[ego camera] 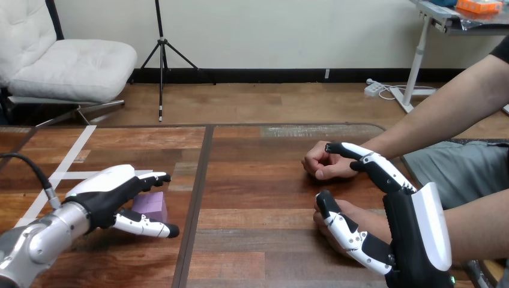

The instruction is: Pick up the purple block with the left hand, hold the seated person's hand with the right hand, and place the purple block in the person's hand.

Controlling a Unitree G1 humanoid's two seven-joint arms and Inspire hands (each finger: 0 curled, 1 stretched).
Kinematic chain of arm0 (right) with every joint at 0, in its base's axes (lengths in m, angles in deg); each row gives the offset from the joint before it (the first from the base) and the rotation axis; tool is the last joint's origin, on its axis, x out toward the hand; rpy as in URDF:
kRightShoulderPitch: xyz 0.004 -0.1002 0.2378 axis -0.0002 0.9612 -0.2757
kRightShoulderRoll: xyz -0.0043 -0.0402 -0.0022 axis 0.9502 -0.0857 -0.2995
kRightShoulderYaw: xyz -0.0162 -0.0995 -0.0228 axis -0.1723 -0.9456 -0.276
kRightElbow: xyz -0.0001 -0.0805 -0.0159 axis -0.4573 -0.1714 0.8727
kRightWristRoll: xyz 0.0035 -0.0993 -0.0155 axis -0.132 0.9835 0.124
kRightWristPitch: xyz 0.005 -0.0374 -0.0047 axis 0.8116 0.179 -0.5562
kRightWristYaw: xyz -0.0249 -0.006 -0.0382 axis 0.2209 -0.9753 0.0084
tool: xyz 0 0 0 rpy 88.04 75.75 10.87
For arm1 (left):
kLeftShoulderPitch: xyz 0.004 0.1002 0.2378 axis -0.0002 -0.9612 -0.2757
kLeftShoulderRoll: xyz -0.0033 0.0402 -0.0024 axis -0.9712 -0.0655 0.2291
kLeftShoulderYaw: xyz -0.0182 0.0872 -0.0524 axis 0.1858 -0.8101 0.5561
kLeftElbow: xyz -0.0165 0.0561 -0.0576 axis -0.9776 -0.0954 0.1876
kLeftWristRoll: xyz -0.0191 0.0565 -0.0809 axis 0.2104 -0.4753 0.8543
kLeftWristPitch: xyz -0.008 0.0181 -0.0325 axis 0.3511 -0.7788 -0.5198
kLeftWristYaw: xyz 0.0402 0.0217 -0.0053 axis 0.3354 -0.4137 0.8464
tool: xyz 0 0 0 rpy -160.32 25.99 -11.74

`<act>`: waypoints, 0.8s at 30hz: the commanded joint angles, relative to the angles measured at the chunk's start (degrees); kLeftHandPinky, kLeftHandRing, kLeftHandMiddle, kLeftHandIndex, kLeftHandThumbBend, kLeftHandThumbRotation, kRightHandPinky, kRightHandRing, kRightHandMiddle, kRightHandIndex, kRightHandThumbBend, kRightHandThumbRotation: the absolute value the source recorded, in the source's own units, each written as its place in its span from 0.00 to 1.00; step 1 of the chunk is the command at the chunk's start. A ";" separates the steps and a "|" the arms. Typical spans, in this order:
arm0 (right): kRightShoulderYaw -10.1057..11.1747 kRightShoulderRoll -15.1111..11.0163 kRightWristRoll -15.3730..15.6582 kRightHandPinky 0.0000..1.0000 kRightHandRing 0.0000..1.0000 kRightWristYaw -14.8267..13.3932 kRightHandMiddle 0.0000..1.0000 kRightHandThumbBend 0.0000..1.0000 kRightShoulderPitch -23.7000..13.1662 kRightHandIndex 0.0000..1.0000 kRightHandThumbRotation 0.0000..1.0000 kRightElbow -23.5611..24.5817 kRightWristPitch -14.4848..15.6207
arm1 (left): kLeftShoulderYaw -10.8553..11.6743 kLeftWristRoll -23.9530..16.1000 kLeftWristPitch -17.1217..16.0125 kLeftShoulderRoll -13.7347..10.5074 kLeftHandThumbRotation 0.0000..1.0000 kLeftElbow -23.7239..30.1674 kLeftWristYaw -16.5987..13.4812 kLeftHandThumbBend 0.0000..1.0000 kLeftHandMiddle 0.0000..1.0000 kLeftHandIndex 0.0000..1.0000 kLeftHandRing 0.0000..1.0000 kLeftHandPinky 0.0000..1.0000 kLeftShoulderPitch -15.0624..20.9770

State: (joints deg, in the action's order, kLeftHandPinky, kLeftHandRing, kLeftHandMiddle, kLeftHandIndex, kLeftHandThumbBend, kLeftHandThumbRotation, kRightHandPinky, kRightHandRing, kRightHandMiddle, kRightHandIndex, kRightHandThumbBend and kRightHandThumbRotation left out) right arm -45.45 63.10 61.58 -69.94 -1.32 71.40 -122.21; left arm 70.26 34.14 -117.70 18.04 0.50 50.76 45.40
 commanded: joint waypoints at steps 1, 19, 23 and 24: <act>0.48 -0.64 -0.58 0.71 0.78 0.16 0.77 0.40 -1.74 0.74 0.50 2.63 -0.35 | -0.96 -0.42 0.77 0.82 0.51 -0.21 -1.32 0.87 0.92 0.92 0.90 0.83 5.49; 0.62 -0.75 -0.59 0.71 0.77 0.54 0.77 0.41 -1.41 0.73 0.50 3.09 -0.07 | -3.45 -1.71 1.88 1.53 0.46 -0.71 -3.14 0.86 0.92 0.93 0.91 0.83 6.04; 0.63 -0.81 -0.73 0.71 0.77 0.76 0.77 0.41 -1.33 0.73 0.50 3.24 -0.01 | -3.88 -2.42 2.12 1.60 0.45 -0.63 -4.04 0.85 0.92 0.92 0.91 0.83 6.02; 0.65 -0.82 -0.72 0.71 0.77 0.79 0.77 0.41 -1.32 0.73 0.50 3.27 -0.01 | -3.92 -2.46 2.17 1.62 0.45 -0.63 -4.14 0.85 0.92 0.92 0.91 0.82 6.00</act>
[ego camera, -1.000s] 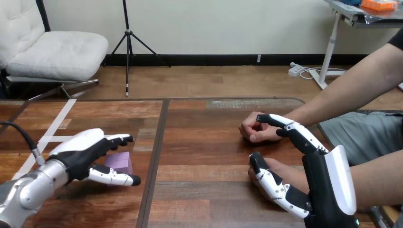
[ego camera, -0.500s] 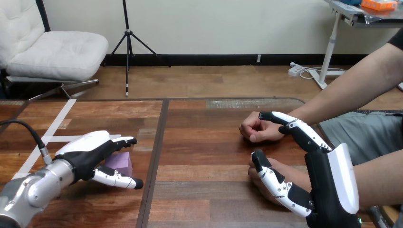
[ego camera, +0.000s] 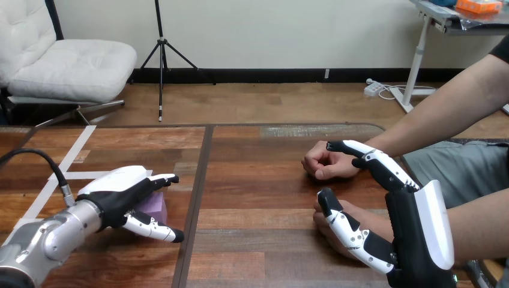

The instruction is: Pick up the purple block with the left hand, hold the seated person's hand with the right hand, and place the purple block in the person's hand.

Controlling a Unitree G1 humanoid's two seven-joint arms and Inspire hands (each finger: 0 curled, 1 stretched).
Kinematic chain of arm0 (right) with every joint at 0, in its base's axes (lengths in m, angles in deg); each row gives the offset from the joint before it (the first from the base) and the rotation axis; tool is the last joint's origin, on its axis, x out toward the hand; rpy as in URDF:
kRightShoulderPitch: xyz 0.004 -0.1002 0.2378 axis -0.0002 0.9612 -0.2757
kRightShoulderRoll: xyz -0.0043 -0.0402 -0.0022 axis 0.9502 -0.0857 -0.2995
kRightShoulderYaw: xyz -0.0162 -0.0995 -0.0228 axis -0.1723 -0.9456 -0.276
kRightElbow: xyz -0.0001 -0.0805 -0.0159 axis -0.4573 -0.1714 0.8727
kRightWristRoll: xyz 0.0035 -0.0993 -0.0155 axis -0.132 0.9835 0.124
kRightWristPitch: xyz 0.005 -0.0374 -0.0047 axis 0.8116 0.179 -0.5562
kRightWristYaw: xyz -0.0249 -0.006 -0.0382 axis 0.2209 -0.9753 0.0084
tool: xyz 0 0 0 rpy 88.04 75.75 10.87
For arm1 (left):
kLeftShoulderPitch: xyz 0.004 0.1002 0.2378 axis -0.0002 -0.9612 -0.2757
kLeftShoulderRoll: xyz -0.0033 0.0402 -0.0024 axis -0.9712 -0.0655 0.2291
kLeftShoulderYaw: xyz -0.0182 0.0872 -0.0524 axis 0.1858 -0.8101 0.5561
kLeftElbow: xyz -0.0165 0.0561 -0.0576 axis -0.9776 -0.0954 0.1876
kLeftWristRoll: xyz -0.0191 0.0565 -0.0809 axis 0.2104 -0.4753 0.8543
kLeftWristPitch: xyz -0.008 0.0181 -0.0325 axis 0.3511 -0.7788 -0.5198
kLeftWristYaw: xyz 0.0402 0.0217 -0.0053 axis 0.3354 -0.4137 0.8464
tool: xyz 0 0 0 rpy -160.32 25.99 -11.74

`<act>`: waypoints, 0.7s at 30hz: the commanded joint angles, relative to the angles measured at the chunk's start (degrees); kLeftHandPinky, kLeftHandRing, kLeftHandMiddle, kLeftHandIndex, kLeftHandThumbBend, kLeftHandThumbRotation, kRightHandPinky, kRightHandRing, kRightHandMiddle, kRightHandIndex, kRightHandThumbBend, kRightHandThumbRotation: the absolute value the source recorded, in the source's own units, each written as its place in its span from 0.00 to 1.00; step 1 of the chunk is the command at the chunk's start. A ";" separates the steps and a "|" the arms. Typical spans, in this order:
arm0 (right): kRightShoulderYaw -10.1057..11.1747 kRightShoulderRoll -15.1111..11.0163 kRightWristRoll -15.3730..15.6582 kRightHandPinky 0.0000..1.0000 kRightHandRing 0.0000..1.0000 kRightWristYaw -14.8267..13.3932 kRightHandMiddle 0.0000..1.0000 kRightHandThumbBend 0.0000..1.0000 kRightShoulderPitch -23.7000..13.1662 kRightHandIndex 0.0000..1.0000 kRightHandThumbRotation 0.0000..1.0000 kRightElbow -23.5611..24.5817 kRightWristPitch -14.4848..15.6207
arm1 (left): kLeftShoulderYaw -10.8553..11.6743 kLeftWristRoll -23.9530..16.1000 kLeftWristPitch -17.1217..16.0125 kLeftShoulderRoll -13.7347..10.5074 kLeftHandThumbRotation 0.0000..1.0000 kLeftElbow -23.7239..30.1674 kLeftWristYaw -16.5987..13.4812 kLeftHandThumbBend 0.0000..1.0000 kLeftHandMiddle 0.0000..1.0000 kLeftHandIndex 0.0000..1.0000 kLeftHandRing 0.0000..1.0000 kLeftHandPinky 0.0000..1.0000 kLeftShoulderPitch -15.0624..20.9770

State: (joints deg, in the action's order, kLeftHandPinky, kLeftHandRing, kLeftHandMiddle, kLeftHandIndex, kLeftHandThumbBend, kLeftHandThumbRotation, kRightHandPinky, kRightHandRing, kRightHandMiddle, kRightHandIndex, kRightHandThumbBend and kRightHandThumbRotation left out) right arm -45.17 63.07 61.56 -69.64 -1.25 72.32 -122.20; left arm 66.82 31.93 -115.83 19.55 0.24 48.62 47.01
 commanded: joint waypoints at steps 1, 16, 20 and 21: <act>0.39 -0.79 -0.69 0.71 0.77 0.52 0.77 0.41 -1.36 0.73 0.50 2.36 -0.03 | -0.52 -0.26 0.34 0.13 0.44 -0.36 -2.09 0.85 0.92 0.92 0.91 0.82 4.38; 0.53 -0.79 -0.63 0.73 0.77 0.28 0.76 0.40 -1.67 0.73 0.49 1.81 -0.72 | -2.19 -2.28 1.86 0.21 0.38 -0.09 -6.43 0.77 0.88 0.89 0.86 0.77 4.18; 0.54 -0.84 -0.63 0.73 0.77 0.30 0.76 0.40 -1.74 0.73 0.49 1.71 -0.71 | -2.27 -2.46 2.74 0.41 0.35 -0.07 -7.44 0.74 0.85 0.86 0.83 0.74 4.08; 0.55 -0.86 -0.62 0.73 0.77 0.31 0.76 0.40 -1.75 0.73 0.49 1.70 -0.68 | -2.29 -2.48 2.97 0.47 0.34 -0.08 -7.69 0.74 0.84 0.84 0.81 0.73 4.06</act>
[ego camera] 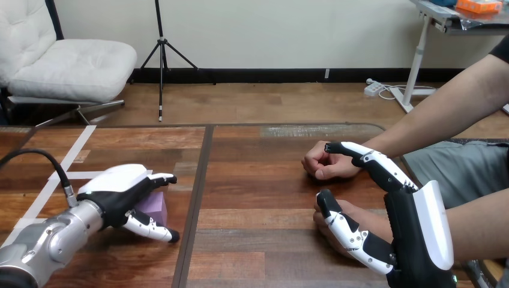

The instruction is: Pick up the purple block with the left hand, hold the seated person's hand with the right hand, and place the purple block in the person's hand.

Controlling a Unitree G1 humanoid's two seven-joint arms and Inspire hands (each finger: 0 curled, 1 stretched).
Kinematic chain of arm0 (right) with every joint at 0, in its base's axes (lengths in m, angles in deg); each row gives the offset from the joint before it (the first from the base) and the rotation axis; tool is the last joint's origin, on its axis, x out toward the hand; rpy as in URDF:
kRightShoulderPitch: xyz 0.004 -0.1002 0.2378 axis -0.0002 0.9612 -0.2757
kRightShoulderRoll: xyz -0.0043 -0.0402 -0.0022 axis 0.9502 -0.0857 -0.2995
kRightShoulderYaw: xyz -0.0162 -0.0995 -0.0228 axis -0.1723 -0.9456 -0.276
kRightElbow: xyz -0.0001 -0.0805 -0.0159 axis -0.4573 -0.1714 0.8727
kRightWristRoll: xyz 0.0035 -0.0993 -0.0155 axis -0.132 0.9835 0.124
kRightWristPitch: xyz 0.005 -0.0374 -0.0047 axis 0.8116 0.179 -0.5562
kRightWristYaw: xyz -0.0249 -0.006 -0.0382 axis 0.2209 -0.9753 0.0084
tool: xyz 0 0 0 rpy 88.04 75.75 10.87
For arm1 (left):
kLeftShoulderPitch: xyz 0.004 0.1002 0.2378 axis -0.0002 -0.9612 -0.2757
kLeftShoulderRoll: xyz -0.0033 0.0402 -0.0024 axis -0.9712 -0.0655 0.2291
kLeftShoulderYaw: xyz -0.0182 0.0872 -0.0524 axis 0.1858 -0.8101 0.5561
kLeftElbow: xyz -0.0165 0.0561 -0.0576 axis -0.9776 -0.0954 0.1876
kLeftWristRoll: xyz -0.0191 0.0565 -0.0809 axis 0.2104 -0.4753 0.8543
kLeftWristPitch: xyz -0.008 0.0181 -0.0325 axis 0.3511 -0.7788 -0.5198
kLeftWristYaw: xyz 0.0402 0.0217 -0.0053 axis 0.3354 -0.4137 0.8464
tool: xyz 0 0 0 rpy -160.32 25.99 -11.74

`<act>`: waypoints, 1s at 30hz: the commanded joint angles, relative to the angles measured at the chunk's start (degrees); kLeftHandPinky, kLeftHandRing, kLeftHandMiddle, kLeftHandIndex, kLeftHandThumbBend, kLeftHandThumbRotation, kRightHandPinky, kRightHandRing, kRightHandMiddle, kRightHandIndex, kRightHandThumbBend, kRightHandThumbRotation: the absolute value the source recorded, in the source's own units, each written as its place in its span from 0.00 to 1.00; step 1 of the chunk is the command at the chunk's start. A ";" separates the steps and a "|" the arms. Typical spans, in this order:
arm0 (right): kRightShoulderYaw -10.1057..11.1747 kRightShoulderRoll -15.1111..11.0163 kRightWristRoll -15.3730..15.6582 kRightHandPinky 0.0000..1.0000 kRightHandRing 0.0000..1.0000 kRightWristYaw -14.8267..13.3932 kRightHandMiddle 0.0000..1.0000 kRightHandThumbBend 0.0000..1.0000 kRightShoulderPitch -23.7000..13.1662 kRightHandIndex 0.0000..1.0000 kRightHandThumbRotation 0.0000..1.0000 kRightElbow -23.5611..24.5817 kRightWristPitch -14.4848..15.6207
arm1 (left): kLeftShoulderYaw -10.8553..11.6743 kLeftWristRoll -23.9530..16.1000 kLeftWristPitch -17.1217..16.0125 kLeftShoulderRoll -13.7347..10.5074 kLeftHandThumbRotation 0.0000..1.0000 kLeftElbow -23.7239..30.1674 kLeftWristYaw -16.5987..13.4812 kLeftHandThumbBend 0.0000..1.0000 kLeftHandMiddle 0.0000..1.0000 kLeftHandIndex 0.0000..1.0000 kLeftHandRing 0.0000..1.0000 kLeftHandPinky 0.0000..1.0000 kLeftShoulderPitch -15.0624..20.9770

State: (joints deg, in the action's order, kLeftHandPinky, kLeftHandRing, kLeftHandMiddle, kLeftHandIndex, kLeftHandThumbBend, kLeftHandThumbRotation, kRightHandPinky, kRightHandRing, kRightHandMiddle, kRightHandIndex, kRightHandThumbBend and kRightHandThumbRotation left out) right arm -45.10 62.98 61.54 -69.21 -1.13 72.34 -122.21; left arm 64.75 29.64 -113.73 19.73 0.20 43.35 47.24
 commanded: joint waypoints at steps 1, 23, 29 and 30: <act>0.49 -0.78 -0.59 0.73 0.77 -0.11 0.76 0.40 -1.88 0.73 0.49 1.68 -0.65 | -0.25 -0.21 1.02 0.33 0.33 -0.04 -2.61 0.73 0.83 0.83 0.80 0.72 3.81; 0.49 -1.19 -0.81 0.74 0.77 0.24 0.76 0.40 -1.96 0.73 0.50 1.34 -0.96 | -2.79 -3.15 2.71 0.89 0.02 -1.38 -9.57 0.60 0.57 0.59 0.52 0.48 4.11; 0.55 -1.17 -0.83 0.75 0.77 0.53 0.76 0.40 -1.79 0.73 0.50 1.61 -0.63 | -2.89 -2.95 3.38 1.19 0.00 -2.05 -9.82 0.56 0.50 0.52 0.45 0.41 4.29; 0.60 -1.19 -0.81 0.74 0.77 0.51 0.76 0.40 -1.80 0.73 0.51 1.59 -0.66 | -2.88 -2.87 3.47 1.26 0.00 -2.15 -9.78 0.55 0.49 0.51 0.44 0.40 4.31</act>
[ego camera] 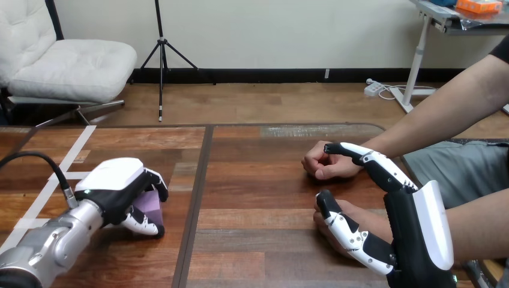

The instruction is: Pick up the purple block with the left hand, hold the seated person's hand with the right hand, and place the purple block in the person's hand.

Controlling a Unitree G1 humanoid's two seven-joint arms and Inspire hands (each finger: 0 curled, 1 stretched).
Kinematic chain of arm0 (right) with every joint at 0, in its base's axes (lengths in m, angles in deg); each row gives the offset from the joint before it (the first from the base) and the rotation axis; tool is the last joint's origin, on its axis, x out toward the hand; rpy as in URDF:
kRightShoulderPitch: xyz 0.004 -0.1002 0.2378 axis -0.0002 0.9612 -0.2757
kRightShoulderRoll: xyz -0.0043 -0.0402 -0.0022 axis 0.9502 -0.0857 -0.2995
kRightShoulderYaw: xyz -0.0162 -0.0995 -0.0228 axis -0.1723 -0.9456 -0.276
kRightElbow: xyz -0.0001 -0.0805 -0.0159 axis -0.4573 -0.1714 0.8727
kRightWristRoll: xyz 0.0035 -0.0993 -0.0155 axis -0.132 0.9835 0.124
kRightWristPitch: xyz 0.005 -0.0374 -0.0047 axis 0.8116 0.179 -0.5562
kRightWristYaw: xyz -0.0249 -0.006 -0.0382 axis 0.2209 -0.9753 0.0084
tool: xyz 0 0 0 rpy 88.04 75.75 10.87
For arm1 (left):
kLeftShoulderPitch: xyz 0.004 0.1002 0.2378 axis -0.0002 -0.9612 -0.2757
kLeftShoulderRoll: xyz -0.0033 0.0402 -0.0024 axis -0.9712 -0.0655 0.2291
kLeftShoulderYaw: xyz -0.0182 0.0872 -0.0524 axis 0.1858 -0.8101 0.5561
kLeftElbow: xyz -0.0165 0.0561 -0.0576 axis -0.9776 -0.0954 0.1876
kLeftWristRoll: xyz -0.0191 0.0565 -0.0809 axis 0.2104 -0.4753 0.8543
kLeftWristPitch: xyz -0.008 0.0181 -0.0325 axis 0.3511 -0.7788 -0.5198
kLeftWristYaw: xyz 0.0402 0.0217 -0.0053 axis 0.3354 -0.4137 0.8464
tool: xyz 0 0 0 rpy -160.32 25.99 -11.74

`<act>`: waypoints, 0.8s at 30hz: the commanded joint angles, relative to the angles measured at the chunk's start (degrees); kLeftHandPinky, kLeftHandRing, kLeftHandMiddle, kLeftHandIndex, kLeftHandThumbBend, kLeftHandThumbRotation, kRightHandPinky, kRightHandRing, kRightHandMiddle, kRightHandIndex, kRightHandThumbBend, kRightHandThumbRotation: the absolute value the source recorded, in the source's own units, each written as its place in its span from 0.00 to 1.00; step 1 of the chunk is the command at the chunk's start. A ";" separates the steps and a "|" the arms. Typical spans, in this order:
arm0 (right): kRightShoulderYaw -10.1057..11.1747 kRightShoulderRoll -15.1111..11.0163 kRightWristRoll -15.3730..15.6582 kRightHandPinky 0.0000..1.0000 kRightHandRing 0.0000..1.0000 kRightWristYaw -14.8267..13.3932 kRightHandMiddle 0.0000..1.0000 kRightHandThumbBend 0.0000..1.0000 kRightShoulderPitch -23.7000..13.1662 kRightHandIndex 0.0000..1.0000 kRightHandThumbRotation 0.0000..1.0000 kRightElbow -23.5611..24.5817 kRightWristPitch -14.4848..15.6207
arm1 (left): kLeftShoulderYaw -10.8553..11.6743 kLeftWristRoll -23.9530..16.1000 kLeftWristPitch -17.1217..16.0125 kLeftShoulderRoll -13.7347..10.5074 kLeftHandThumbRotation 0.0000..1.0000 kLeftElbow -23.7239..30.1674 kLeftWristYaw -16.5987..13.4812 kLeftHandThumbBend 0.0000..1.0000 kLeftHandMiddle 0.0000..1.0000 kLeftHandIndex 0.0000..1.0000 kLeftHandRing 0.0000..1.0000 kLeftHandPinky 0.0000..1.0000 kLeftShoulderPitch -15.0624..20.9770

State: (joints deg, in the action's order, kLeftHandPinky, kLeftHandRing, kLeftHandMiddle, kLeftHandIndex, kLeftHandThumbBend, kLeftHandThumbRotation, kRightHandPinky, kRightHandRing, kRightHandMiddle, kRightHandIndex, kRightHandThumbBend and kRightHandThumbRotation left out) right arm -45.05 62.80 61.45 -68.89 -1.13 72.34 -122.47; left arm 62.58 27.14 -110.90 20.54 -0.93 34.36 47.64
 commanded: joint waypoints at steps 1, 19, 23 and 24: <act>0.57 -1.02 -0.70 0.74 0.77 0.18 0.76 0.41 -1.81 0.73 0.51 1.57 -0.43 | -0.71 -0.32 0.71 0.49 0.00 -1.09 -0.77 0.55 0.48 0.50 0.43 0.39 3.94; 0.80 -1.33 -0.74 0.74 0.76 0.07 0.75 0.40 -2.28 0.72 0.51 1.54 -0.52 | 0.38 1.66 1.23 1.05 0.00 -2.06 1.07 0.54 0.47 0.47 0.41 0.35 4.06; 0.70 -1.47 -0.87 0.74 0.76 0.23 0.75 0.40 -2.22 0.72 0.50 1.84 -0.22 | 0.33 1.74 0.71 0.98 0.00 -2.14 0.79 0.54 0.47 0.46 0.42 0.35 4.00; 0.68 -1.50 -0.87 0.74 0.76 0.25 0.75 0.40 -2.22 0.72 0.50 1.89 -0.16 | 0.32 1.75 0.60 0.96 0.00 -2.16 0.72 0.54 0.47 0.46 0.42 0.35 3.99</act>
State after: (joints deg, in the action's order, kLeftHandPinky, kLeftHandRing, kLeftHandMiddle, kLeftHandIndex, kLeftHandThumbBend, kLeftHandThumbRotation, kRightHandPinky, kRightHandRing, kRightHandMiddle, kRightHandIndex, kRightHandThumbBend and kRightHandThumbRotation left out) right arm -44.77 61.63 61.43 -68.89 -1.13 72.34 -122.46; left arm 62.80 28.10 -109.83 21.04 -2.34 35.14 48.56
